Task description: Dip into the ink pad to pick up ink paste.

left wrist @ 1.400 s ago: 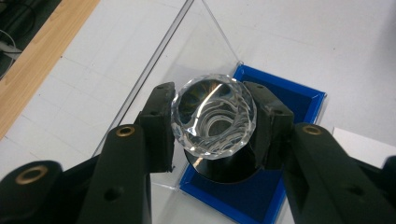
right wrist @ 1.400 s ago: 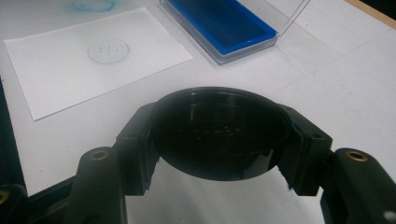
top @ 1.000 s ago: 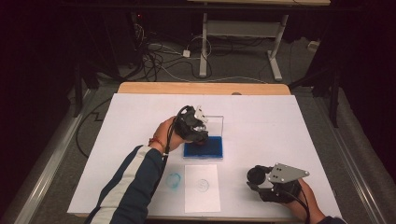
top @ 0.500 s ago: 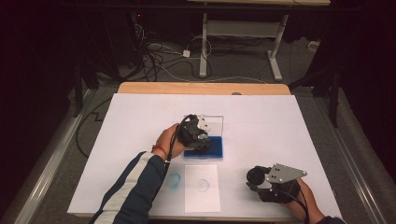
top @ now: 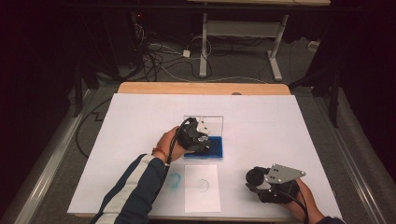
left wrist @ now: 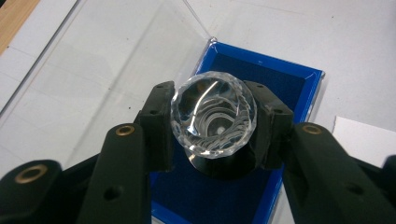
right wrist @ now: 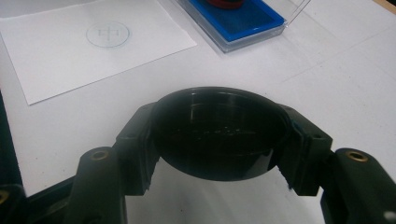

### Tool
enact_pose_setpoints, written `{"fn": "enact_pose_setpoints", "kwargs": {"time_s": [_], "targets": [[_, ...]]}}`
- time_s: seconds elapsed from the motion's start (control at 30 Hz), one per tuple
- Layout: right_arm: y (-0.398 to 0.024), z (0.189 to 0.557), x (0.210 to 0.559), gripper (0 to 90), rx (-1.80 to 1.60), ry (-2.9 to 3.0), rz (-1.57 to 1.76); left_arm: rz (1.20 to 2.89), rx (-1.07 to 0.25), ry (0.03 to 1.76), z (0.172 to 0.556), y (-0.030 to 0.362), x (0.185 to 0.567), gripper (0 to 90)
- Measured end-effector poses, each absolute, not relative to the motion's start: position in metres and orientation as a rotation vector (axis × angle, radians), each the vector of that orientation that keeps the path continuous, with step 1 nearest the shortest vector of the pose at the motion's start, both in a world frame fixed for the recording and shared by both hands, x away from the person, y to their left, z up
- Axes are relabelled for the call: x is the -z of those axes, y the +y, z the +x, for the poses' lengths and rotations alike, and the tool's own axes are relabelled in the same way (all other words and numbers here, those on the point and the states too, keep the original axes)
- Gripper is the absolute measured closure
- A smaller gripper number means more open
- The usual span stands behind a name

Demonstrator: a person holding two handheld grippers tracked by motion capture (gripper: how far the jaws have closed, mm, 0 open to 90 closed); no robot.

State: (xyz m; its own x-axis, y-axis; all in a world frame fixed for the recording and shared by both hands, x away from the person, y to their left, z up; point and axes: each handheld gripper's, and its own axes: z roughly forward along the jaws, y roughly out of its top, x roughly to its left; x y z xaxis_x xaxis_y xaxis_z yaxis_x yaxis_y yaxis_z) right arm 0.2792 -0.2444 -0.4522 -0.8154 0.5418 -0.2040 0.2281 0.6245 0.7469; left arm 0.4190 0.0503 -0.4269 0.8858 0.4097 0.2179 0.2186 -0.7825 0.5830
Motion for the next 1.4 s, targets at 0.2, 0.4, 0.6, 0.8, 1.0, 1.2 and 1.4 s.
{"fn": "enact_pose_setpoints", "kwargs": {"time_s": [0.2, 0.4, 0.6, 0.8, 1.0, 1.2, 1.4], "targets": [[-0.245, 0.28, 0.453, 38.5, -1.033, 2.437, 0.617, 2.487, -0.461, 0.45, 0.419, 0.048, 0.427, 54.9], [-0.244, 0.281, 0.454, 38.4, -1.024, 2.444, 0.613, 2.51, -0.47, 0.439, 0.418, 0.047, 0.426, 54.9], [-0.243, 0.281, 0.454, 38.5, -1.018, 2.447, 0.612, 2.486, -0.441, 0.462, 0.421, 0.05, 0.427, 54.9], [-0.243, 0.281, 0.454, 38.4, -1.012, 2.446, 0.619, 2.495, -0.458, 0.451, 0.419, 0.048, 0.427, 55.0], [-0.243, 0.282, 0.455, 38.4, -0.998, 2.446, 0.626, 2.5, -0.465, 0.45, 0.419, 0.047, 0.427, 55.0], [-0.243, 0.281, 0.454, 38.5, -1.001, 2.441, 0.622, 2.491, -0.453, 0.464, 0.421, 0.048, 0.427, 54.9], [-0.244, 0.281, 0.453, 38.4, -1.005, 2.428, 0.628, 2.474, -0.435, 0.475, 0.421, 0.052, 0.416, 55.0]]}}
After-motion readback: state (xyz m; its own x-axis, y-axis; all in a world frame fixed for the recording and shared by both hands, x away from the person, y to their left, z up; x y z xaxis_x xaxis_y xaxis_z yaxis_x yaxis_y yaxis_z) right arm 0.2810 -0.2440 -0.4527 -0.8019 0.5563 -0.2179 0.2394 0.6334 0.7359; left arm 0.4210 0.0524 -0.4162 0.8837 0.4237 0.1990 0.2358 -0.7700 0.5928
